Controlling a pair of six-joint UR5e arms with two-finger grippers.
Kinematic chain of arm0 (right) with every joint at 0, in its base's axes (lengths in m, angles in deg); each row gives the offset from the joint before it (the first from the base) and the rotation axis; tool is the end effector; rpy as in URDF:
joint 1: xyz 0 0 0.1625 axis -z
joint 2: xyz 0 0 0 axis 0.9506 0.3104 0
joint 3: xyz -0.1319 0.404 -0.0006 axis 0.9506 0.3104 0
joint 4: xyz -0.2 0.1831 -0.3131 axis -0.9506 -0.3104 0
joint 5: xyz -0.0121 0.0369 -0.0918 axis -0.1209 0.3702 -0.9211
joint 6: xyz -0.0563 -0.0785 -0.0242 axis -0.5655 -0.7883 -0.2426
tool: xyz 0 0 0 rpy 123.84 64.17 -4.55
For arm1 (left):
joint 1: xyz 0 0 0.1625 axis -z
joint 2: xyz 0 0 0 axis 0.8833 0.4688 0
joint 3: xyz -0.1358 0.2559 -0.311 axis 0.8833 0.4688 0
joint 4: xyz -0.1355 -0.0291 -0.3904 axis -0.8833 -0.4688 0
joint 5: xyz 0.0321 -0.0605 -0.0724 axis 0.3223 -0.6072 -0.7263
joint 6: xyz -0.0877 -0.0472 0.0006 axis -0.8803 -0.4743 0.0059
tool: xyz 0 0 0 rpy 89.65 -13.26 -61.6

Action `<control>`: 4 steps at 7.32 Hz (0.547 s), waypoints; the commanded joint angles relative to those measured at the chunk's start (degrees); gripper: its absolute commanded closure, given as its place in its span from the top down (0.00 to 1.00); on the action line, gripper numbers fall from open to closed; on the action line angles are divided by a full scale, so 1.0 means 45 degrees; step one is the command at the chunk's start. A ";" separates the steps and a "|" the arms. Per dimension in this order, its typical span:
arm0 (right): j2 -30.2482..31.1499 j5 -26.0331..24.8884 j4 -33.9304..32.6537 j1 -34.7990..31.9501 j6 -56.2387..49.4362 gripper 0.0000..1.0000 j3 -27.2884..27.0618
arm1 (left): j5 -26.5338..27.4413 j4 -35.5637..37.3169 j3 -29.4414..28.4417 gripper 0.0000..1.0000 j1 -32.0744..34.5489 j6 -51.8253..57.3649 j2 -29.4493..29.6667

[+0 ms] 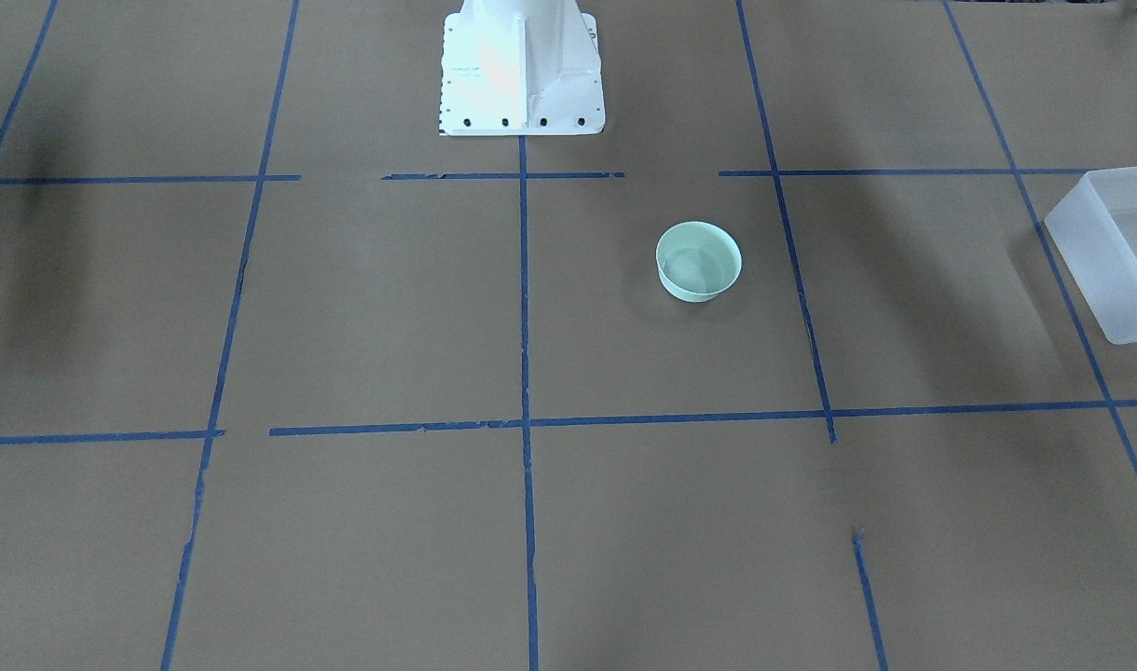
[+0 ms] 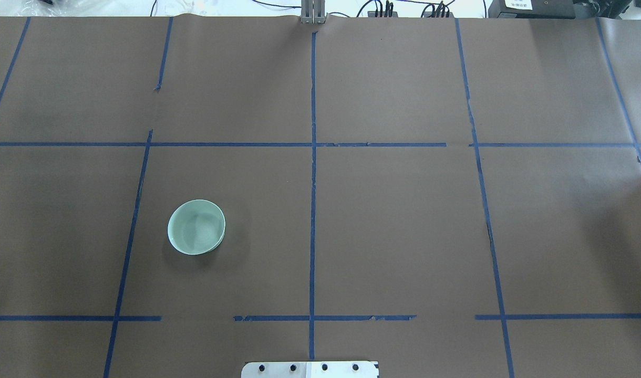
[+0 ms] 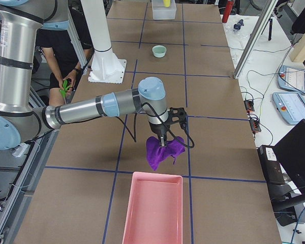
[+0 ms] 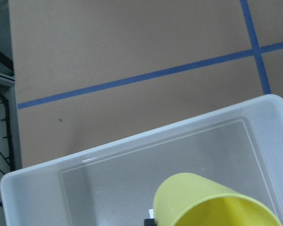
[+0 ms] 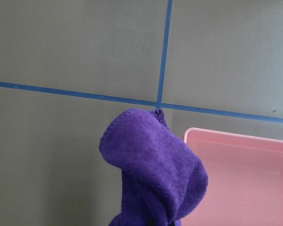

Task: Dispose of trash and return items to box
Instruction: 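Carry the purple cloth with the right gripper and drop it into the pink bin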

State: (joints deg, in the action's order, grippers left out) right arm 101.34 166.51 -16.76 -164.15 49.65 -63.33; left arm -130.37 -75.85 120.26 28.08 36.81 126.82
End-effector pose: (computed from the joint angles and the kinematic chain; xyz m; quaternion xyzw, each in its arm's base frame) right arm 0.0880 -0.4069 0.5335 0.1081 -0.3213 -0.0177 0.9406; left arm -0.0691 -0.4095 0.7558 0.0980 0.3427 0.0820 0.9307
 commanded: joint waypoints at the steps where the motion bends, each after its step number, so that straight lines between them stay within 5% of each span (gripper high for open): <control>1: -0.0002 -0.0022 -0.0446 -0.1178 -0.1972 0.00 0.0531 | -0.0973 -0.1303 -0.0844 0.00 -0.1135 -0.0537 -0.0015; 2: 0.0018 -0.0080 -0.0446 -0.1474 -0.2385 0.00 0.0747 | -0.0958 -0.1832 -0.1293 0.00 -0.1313 -0.0539 -0.0015; 3: -0.0001 -0.0158 -0.0446 -0.1593 -0.2622 0.00 0.0866 | -0.0939 -0.1837 -0.1316 0.21 -0.1373 -0.0539 -0.0015; 4: -0.0002 -0.0236 -0.0446 -0.1710 -0.2624 0.00 0.0905 | -0.0861 -0.1914 -0.1297 0.91 -0.1393 -0.0481 -0.0015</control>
State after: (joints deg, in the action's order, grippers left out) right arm 101.36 165.88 -18.73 -170.95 38.67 -59.77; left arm -134.43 -83.73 114.74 22.19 34.50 126.75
